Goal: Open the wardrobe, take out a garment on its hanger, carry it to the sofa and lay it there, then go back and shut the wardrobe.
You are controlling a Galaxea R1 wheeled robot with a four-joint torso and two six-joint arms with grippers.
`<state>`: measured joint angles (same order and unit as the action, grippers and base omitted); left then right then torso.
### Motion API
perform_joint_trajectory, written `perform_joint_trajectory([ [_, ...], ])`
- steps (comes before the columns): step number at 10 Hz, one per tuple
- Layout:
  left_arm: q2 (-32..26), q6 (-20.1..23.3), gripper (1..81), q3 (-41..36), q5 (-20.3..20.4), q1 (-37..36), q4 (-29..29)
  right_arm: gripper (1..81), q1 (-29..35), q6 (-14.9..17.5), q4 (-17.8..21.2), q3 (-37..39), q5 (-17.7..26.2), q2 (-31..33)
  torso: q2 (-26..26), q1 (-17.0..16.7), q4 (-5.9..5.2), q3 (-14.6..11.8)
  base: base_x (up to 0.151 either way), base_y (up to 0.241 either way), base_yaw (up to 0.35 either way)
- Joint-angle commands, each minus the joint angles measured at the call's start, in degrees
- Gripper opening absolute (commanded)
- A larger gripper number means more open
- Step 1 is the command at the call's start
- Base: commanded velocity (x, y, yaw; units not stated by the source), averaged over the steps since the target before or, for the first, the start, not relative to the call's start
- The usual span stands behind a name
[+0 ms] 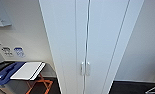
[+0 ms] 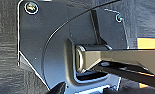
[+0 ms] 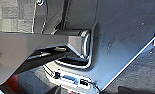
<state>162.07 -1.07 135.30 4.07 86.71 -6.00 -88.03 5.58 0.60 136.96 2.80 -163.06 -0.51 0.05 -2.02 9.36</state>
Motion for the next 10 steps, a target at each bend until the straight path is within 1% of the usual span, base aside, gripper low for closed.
perform_joint_trajectory([
  [1,-1.5,0.5,81.1,-2.1,-3.5,-1.6,-0.4,81.1,1.8,0.2,-0.2,-2.0,3.3,2.0,0.0,0.0,0.00,0.0,0.000,0.000,0.000],
  [3,-6.3,0.4,81.1,-8.7,-3.3,-3.0,-0.4,81.1,3.3,0.1,0.1,-10.2,3.3,7.7,0.0,0.0,0.00,0.0,0.000,0.000,0.000],
  [5,-13.2,0.3,81.1,-17.8,-3.3,-5.1,-0.3,81.1,5.8,0.1,0.2,-20.3,3.3,14.9,0.0,0.0,0.00,0.0,0.000,0.000,0.000],
  [9,-23.9,0.3,81.1,-32.2,-3.5,-10.4,-0.4,81.1,12.2,-0.6,0.5,-32.6,3.3,25.8,0.0,0.0,0.00,0.0,0.000,0.000,0.000],
  [10,-26.9,0.5,81.1,-36.1,-3.7,-12.0,-0.6,81.1,14.2,-0.6,0.4,-37.0,3.3,28.7,0.0,0.0,0.00,0.0,0.000,0.000,0.000],
])
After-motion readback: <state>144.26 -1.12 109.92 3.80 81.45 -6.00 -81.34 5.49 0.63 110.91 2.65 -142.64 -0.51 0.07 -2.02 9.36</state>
